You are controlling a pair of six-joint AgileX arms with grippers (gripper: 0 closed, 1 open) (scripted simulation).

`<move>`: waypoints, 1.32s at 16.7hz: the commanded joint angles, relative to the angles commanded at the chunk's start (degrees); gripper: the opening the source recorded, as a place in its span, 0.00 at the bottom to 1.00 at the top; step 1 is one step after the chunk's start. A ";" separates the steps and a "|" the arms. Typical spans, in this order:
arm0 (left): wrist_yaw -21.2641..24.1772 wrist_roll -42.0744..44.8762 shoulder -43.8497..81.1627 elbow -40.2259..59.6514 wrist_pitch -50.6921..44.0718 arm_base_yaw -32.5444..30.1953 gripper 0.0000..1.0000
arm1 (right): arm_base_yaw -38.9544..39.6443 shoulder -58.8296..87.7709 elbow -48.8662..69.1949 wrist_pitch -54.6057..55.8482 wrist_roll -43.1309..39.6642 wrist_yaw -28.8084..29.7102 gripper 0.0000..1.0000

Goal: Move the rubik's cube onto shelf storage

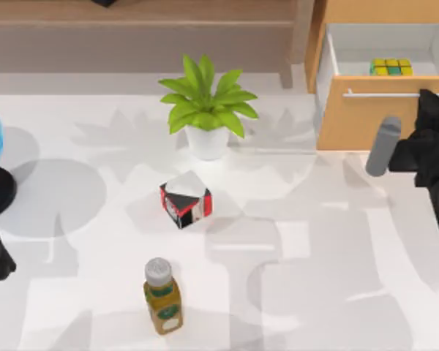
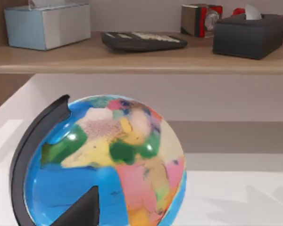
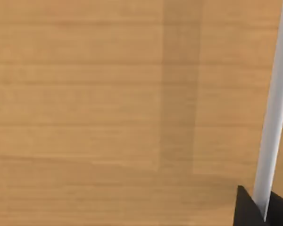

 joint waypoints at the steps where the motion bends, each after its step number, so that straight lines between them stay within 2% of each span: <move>1: 0.00 0.00 0.00 0.00 0.00 0.00 1.00 | 0.32 -0.49 -1.28 0.91 -0.05 0.23 0.00; 8: 0.00 0.00 0.00 0.00 0.00 0.00 1.00 | 0.51 -0.89 -2.62 2.08 -0.08 0.60 0.00; 15: 0.00 0.00 0.00 0.00 0.00 0.00 1.00 | 3.97 -4.01 -14.43 10.41 -0.04 4.06 0.00; 20: 0.00 0.00 0.00 0.00 0.00 0.00 1.00 | 4.50 -4.48 -15.91 11.52 -0.01 4.47 0.00; 22: 0.00 0.00 0.00 0.00 0.00 0.00 1.00 | 4.50 -4.48 -15.91 11.52 -0.01 4.47 0.15</move>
